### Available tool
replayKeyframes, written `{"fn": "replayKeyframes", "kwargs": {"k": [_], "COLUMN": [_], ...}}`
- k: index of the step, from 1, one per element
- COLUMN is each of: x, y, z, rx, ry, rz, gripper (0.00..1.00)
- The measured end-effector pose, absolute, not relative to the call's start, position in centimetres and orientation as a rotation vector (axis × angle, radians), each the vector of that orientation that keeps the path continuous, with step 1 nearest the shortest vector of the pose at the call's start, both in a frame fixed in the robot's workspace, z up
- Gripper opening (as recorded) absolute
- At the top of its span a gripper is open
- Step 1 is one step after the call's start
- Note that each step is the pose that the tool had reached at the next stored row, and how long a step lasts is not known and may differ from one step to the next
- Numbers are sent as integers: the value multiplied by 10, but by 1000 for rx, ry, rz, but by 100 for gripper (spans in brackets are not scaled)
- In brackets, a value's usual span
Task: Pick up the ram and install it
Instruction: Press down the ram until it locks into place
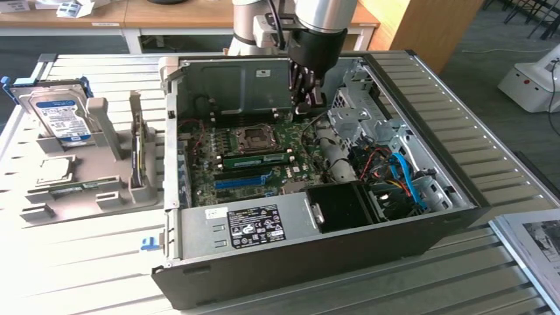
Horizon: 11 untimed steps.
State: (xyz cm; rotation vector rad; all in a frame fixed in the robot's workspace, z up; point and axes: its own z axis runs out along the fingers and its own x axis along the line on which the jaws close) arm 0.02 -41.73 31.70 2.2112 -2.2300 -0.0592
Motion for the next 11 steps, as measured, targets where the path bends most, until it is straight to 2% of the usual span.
{"fn": "replayKeyframes", "kwargs": {"k": [11], "x": [0], "y": [-417], "z": [312], "rx": [2211], "ry": [-2230], "rz": [-59], "gripper": [10]}}
